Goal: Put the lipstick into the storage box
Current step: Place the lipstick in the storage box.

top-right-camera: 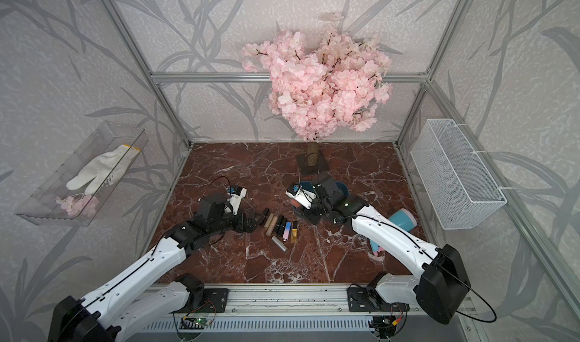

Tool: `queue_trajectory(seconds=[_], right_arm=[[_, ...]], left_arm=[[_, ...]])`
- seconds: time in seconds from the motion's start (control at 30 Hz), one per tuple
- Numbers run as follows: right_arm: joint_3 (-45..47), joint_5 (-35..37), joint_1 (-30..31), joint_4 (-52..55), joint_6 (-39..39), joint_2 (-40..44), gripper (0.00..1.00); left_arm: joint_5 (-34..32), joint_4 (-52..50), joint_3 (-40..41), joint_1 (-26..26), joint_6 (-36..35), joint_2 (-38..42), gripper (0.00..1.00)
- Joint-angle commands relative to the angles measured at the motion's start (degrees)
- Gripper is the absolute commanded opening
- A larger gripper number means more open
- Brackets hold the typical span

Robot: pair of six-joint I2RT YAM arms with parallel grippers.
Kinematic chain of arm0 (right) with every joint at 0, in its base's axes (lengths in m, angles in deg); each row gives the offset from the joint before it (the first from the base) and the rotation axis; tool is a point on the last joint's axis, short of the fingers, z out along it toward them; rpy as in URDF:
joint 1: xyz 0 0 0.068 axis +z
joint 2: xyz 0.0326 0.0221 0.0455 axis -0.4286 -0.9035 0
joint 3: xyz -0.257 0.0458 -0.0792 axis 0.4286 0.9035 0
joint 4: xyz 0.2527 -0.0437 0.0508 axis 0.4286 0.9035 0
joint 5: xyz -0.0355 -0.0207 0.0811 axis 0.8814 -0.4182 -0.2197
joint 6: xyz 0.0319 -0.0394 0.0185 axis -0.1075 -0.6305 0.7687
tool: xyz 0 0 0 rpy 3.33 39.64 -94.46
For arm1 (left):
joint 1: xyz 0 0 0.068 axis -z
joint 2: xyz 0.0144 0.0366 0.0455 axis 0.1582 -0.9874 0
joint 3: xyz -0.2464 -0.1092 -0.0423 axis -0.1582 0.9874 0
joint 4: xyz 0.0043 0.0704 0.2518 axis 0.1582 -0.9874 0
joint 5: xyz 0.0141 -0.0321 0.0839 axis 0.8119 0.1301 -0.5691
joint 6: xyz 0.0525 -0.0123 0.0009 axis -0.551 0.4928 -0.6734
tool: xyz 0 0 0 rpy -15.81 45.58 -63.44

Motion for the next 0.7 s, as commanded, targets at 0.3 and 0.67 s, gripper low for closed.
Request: queue_trajectory(seconds=[0.3,0.67], right_arm=[[-13.6,21.3,-5.3,16.3,27.7,-11.1,0.2],[-16.9,20.8,-10.6,20.6,31.0,-23.3,0.2]], left_arm=[[2.5,5.1,-7.2,6.2,-5.6,-8.5,1.0],[4.9,6.8,-7.5,13.8,-14.5,-12.1,1.0]])
